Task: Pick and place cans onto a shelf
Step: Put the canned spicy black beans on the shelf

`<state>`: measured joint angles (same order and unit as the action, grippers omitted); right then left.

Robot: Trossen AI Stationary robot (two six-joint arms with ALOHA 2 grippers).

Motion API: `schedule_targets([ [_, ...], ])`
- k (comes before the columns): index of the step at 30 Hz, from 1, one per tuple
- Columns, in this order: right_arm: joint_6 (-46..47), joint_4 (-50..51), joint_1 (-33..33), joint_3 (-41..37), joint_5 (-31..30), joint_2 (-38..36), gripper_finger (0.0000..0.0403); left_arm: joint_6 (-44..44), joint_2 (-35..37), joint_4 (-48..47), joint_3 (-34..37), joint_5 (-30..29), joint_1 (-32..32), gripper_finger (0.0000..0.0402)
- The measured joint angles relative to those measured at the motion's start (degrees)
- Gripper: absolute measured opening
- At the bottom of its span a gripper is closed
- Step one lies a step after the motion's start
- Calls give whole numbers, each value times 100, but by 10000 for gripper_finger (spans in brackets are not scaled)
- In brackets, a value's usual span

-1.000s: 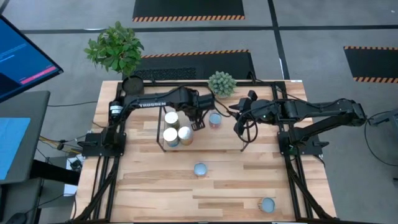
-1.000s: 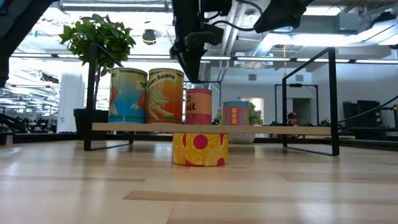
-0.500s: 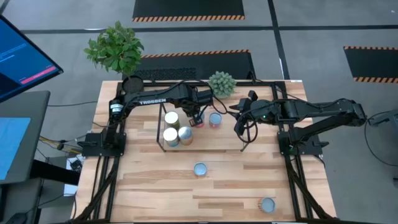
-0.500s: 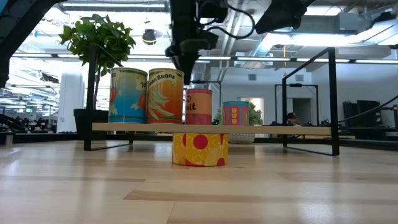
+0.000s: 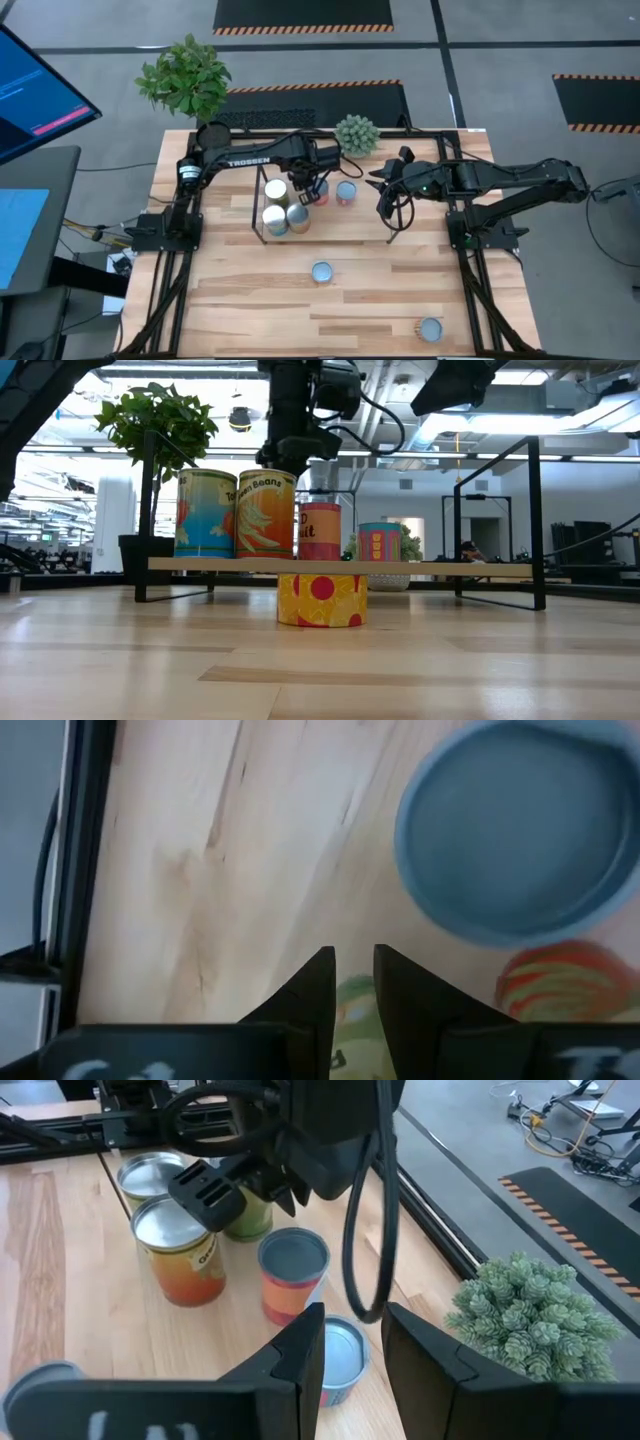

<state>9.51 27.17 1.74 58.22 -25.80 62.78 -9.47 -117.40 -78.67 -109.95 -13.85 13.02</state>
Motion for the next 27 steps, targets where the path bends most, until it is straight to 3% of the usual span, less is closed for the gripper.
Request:
schedule_targets([
  [12,-6,7,0,0,-2,0,127,12,0,386,0,311,-49,62],
  [27,-13,7,0,0,-3,0,127,-147,6,311,-177,141,-84,62],
])
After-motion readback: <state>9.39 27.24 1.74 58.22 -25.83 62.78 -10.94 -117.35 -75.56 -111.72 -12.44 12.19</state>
